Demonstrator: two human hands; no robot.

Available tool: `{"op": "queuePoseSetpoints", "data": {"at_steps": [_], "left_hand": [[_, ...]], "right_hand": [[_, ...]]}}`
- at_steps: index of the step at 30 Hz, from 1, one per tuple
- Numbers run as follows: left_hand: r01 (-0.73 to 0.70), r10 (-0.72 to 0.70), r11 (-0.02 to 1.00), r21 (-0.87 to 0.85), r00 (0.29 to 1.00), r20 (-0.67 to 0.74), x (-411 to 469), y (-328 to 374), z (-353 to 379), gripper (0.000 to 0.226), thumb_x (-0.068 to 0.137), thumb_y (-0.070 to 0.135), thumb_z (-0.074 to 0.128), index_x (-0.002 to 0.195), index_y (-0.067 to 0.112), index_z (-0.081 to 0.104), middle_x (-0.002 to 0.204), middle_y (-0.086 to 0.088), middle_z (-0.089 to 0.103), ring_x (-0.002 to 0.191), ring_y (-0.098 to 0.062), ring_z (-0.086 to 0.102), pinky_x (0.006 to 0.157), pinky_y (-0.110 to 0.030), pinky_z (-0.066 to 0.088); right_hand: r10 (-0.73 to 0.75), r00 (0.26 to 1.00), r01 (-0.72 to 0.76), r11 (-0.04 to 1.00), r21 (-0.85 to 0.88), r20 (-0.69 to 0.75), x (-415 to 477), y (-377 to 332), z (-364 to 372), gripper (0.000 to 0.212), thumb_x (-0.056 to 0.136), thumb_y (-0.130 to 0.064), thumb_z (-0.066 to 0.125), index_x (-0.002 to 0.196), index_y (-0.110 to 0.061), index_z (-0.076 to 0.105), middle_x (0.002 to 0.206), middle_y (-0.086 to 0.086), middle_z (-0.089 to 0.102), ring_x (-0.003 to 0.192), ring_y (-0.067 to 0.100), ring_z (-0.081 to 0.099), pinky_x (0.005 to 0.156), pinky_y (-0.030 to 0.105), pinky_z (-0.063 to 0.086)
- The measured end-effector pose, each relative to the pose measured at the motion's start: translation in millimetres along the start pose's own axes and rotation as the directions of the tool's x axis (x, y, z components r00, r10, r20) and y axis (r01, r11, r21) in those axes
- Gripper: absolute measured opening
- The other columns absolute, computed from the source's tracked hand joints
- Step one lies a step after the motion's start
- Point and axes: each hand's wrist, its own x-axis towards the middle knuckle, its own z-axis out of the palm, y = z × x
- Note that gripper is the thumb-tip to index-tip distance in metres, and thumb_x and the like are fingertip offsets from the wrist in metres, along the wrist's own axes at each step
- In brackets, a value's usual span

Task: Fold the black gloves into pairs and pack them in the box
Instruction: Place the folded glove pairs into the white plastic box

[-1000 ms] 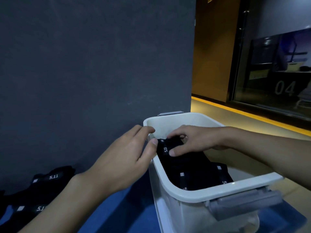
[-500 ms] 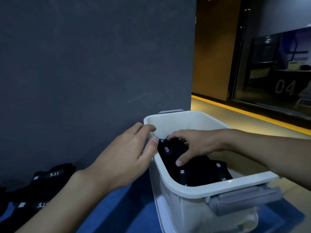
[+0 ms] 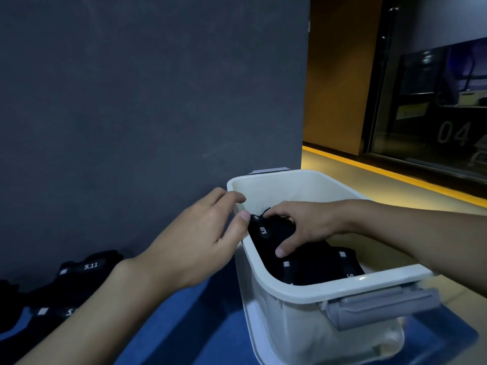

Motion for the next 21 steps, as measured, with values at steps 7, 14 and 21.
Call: {"op": "queuePoseSetpoints", "data": {"at_steps": [7, 14, 21], "left_hand": [[0.028, -0.026, 0.997, -0.067, 0.999, 0.022, 2.2, -2.6, -2.8, 0.057, 0.093, 0.062, 0.024, 0.131, 0.030, 0.051, 0.123, 0.021, 0.048, 0.110, 0.002, 0.049, 0.093, -0.020, 0.039], [0.127, -0.133, 0.987, -0.103, 0.989, -0.063, -23.8, -26.2, -39.6, 0.030, 0.097, 0.046, 0.039, 0.117, 0.035, 0.058, 0.117, 0.022, 0.058, 0.109, 0.005, 0.052, 0.092, -0.019, 0.041], [0.275, -0.282, 0.959, -0.068, 0.945, -0.167, -89.9, -62.0, -81.8, 0.013, 0.097, 0.032, 0.053, 0.104, 0.037, 0.063, 0.106, 0.029, 0.060, 0.097, 0.018, 0.051, 0.081, -0.006, 0.037]], "right_hand": [[-0.031, 0.999, 0.030, 0.999, -0.032, -0.027, -4.8, -5.8, -6.0, 0.077, 0.074, -0.043, 0.082, 0.140, -0.027, 0.045, 0.133, -0.008, 0.046, 0.122, 0.013, 0.049, 0.106, 0.033, 0.043], [-0.032, 0.985, 0.037, 0.999, 0.022, -0.169, -24.2, -33.3, -25.4, 0.062, 0.080, -0.054, 0.071, 0.133, -0.034, 0.050, 0.136, -0.007, 0.051, 0.122, 0.010, 0.050, 0.099, 0.028, 0.044], [-0.195, 0.933, 0.234, 0.967, 0.100, -0.303, -49.2, -124.3, -21.5, 0.032, 0.089, -0.038, 0.067, 0.117, -0.022, 0.065, 0.110, -0.010, 0.066, 0.106, 0.002, 0.061, 0.081, 0.008, 0.047]]}}
